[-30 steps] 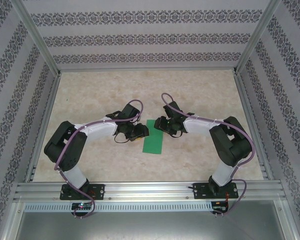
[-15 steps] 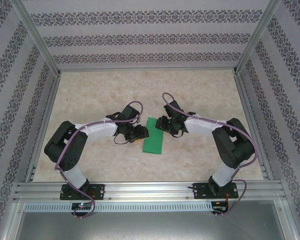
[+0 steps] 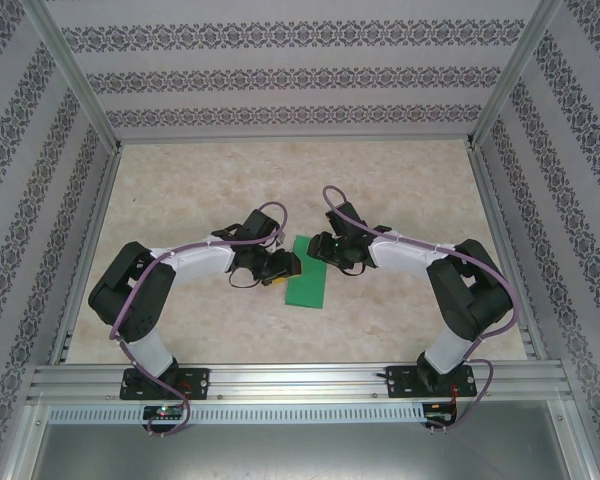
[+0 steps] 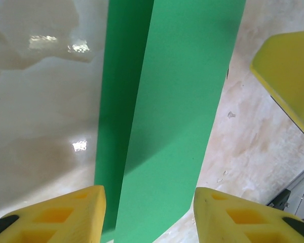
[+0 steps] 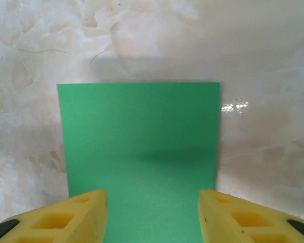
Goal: Fold a paper plane with a square sheet of paper (pick it up from the middle)
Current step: Fold the triangle a second time at the center of the table.
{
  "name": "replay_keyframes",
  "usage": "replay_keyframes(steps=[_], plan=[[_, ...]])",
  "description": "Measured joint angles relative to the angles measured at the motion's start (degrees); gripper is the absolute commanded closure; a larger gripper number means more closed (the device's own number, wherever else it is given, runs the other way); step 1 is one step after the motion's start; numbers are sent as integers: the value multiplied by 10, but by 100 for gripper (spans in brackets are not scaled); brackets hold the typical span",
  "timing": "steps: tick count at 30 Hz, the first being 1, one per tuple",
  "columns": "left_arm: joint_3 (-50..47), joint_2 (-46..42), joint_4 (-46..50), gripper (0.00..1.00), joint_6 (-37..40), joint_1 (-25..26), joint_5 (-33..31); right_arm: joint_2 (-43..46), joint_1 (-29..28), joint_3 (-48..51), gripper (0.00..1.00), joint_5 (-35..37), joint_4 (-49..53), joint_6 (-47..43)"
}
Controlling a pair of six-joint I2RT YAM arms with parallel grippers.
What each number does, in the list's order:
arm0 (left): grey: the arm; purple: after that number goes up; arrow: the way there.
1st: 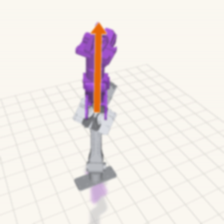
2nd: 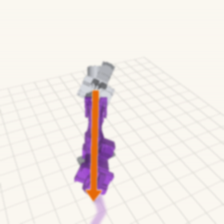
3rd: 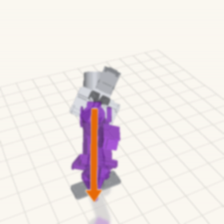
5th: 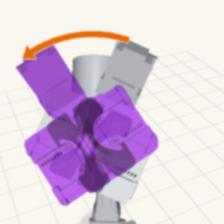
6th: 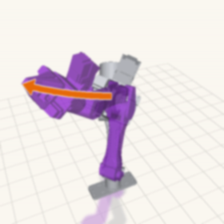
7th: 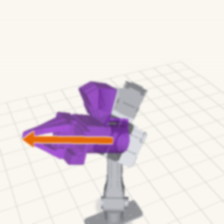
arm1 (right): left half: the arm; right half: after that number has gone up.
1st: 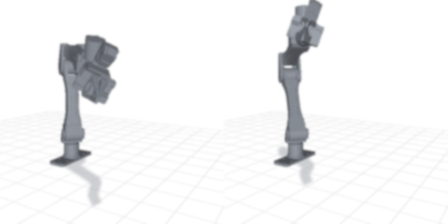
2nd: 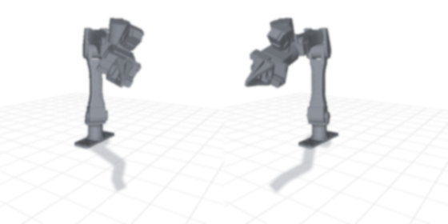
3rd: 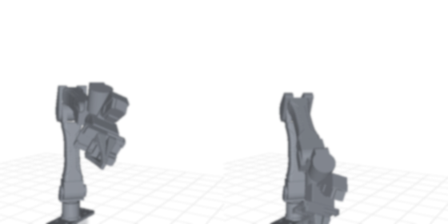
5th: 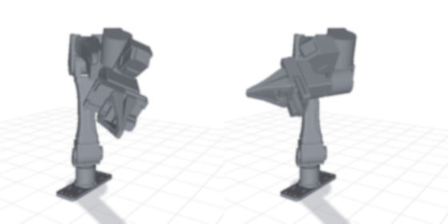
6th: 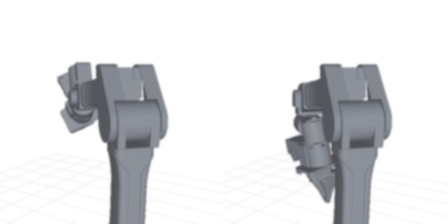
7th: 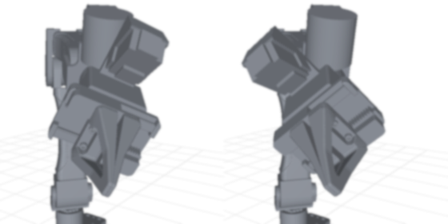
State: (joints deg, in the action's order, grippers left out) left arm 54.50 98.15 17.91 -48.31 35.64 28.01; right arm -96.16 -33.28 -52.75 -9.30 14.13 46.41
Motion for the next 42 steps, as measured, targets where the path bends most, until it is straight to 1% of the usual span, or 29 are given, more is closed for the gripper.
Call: replay_keyframes(steps=[5, 9, 14, 19, 23, 26, 30, 33, 35, 38, 42], plan=[[-2, 12, -4, 50, 0, 0, 7, 18, 0, 6, 50, 0, 0, 0], [-2, 24, -12, 52, 0, 0, 18, 36, 0, 8, 50, 0, 0, 0], [-4, 32, -33, 61, -3, 0, 35, 54, 0, 23, 50, 0, -3, 0], [-6, 32, -52, 66, -9, 0, 50, 77, -2, 45, 50, 0, -3, -1], [-6, 32, -65, 71, -16, 0, 61, 114, -17, 71, 51, 5, -5, -4], [-6, 32, -66, 72, -17, 0, 63, 156, -43, 96, 52, 14, -5, -18], [-5, 32, -67, 71, -17, 0, 63, 218, -99, 137, 53, 50, -15, -44], [0, 35, -67, 71, -18, 0, 63, 272, -150, 188, 49, 90, -41, -63], [3, 36, -67, 68, -19, 0, 63, 296, -185, 216, 48, 119, -55, -85], [5, 36, -68, 65, -26, 0, 63, 299, -241, 226, 47, 169, -60, -121], [9, 36, -68, 61, -31, 0, 67, 262, -271, 214, 47, 207, -64, -161]])
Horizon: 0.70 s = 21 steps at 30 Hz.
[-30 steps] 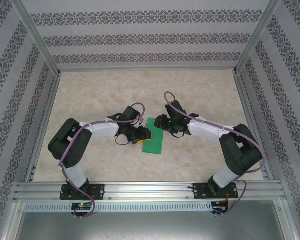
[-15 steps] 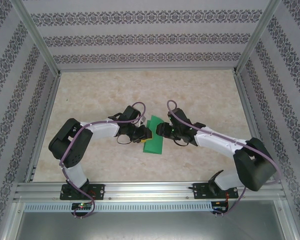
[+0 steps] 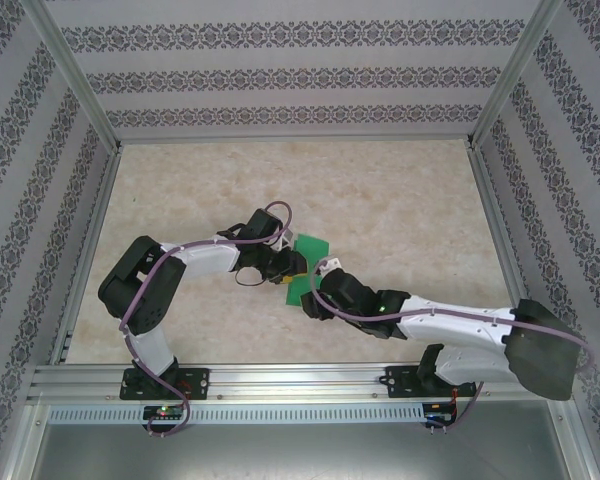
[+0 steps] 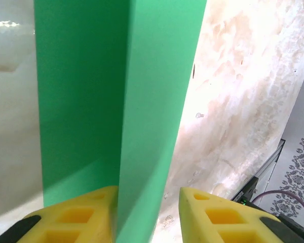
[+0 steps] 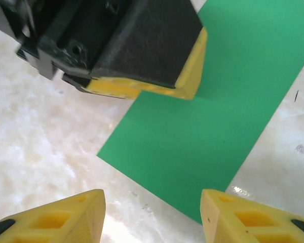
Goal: Fold a paper plane with a square sheet of paper (pick it up from the middle)
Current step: Fold the triangle a second time at the center of the table.
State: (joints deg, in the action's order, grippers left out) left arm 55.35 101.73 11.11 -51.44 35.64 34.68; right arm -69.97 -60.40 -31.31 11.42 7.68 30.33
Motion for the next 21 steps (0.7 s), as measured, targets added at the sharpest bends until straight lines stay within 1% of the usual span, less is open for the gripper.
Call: replay_keyframes(steps=[5, 9, 14, 21], plan=[[3, 0, -1, 61, -1, 0, 11, -57, -35, -28, 45, 49, -1, -46], [3, 0, -4, 62, -5, 0, 17, -87, -61, -43, 44, 73, -20, -82], [6, 0, -11, 62, -13, 0, 26, -117, -98, -60, 39, 114, -33, -115], [9, 0, -12, 62, -15, 0, 27, -177, -119, -94, 40, 178, -21, -135]])
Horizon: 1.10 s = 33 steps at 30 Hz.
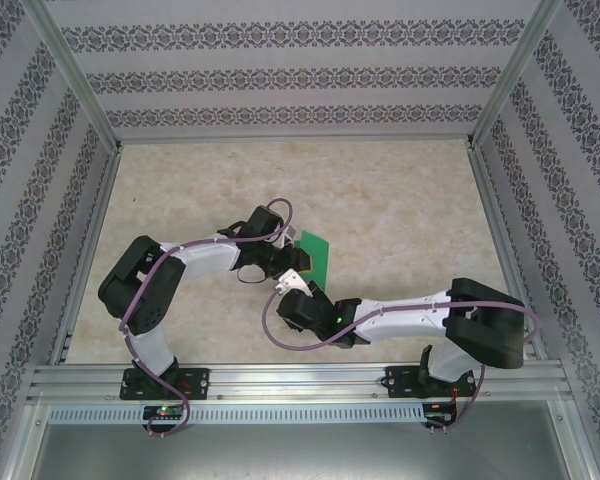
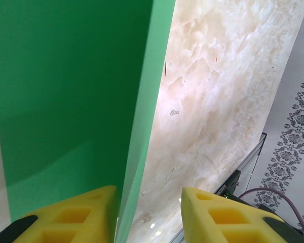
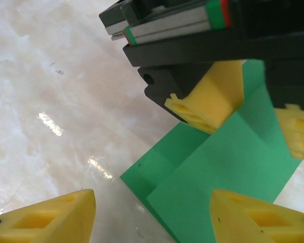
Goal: Fold a paper plane with a square sheet of paper (pick it up from the middle)
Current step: Fold the triangle a second time at the center of the table.
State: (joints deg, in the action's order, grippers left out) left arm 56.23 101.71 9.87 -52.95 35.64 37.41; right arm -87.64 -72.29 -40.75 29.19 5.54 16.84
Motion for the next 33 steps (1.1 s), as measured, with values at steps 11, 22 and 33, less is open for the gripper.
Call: replay_keyframes(steps=[11, 22, 33], plan=[[2, 0, 1, 62, -1, 0, 1, -29, -12, -28, 70, 77, 21, 5], [7, -2, 8, 61, -1, 0, -4, -30, -12, -42, 99, 99, 56, 32], [7, -85, 80, 43, 14, -55, -80, -30, 6, -70, 100, 58, 64, 75]])
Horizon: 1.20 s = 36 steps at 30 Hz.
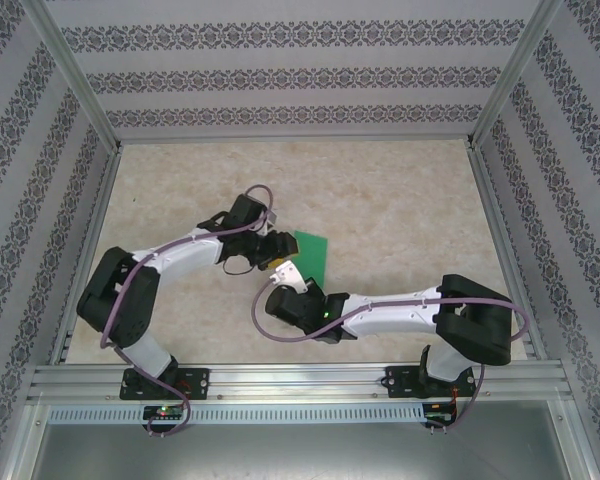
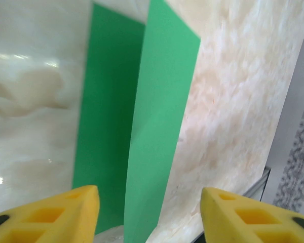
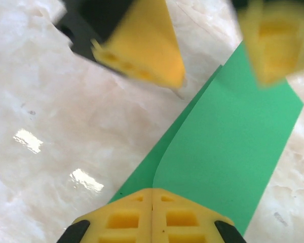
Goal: Fold a paper plane with a square sheet of paper (pick it up from the middle)
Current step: Fold the triangle a second time at the center of the table.
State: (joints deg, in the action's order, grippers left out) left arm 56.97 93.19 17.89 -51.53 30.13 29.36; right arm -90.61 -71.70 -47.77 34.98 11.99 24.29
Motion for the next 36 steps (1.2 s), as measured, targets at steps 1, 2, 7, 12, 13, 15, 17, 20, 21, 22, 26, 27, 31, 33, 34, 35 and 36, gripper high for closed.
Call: replay_keyframes(steps=[1, 2, 7, 12, 13, 15, 17, 20, 21, 22, 26, 27, 31, 33, 34, 35, 36], plan=[[-1, -13, 5, 42, 0, -10, -6, 0, 7, -2, 100, -11, 0, 7], [-3, -24, 9, 42, 0, -19, -14, 0, 13, -4, 100, -20, 0, 14], [-16, -73, 30, 42, 3, -43, -38, 6, 41, -12, 100, -73, 1, 38], [-24, -80, 44, 43, 6, -43, -42, 26, 61, -21, 100, -110, 5, 59], [-25, -80, 45, 43, 7, -43, -42, 35, 67, -21, 100, -120, 7, 64], [-27, -80, 46, 44, 7, -43, -42, 56, 79, -21, 100, -138, 11, 75], [-27, -80, 46, 45, 7, -43, -42, 83, 96, -18, 100, -153, 11, 85], [-27, -80, 46, 46, 9, -43, -42, 121, 115, -10, 100, -164, 15, 95], [-27, -80, 46, 46, 9, -43, -42, 132, 120, -9, 100, -168, 16, 98], [-27, -80, 46, 46, 9, -43, -42, 140, 125, -8, 100, -171, 17, 102], [-27, -81, 48, 48, 12, -43, -46, 153, 131, -12, 100, -178, 28, 112], [-27, -82, 51, 48, 14, -43, -47, 153, 131, -14, 100, -179, 34, 118], [-27, -89, 67, 50, 20, -43, -57, 153, 131, -37, 100, -179, 48, 139], [-27, -94, 73, 51, 21, -43, -63, 153, 131, -53, 100, -178, 47, 149], [-27, -98, 75, 51, 22, -43, -66, 153, 130, -62, 100, -175, 48, 151], [-27, -101, 77, 51, 22, -43, -69, 153, 129, -70, 100, -171, 47, 151], [-27, -103, 78, 52, 23, -43, -71, 153, 129, -77, 100, -169, 47, 151]])
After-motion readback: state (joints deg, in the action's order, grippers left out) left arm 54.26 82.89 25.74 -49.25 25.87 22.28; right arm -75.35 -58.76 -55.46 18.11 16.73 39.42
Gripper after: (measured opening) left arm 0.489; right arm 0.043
